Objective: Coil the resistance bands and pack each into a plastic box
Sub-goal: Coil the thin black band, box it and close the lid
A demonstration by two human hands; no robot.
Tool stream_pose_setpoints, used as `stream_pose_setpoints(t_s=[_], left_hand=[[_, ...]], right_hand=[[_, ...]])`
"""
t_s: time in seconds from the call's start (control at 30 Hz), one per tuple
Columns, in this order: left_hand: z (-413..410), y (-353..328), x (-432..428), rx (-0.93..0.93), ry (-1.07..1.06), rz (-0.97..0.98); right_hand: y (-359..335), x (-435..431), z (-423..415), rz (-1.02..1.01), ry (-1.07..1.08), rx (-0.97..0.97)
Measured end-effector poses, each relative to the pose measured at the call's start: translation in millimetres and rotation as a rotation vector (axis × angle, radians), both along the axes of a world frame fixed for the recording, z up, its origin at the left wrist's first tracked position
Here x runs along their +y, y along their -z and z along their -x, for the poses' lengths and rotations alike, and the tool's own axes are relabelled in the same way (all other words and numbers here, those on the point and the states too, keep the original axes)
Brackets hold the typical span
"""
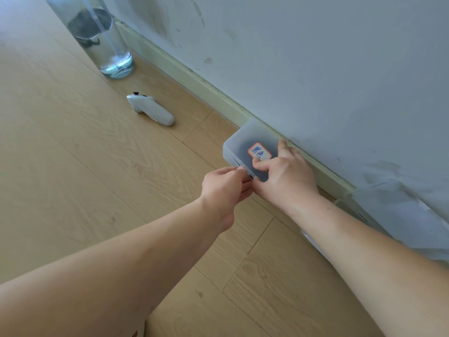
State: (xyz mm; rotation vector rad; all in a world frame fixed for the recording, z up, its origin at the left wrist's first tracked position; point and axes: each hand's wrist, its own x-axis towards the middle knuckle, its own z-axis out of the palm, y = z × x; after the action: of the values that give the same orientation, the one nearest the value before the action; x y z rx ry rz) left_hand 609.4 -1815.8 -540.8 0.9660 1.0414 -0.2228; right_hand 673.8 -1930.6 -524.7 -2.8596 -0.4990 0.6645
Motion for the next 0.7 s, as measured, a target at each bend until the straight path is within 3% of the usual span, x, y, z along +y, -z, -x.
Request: stream_pose_setpoints(t_s=[0.3, 0.7], left_hand=[[0, 11, 0, -0.001, 0.075, -0.11], [-11, 13, -12, -0.03, 0.0, 0.01]], right_hand=[[-10, -12, -6, -0.013, -0.013, 0.006], [-7, -8, -6, 0.038, -0.028, 0.048]])
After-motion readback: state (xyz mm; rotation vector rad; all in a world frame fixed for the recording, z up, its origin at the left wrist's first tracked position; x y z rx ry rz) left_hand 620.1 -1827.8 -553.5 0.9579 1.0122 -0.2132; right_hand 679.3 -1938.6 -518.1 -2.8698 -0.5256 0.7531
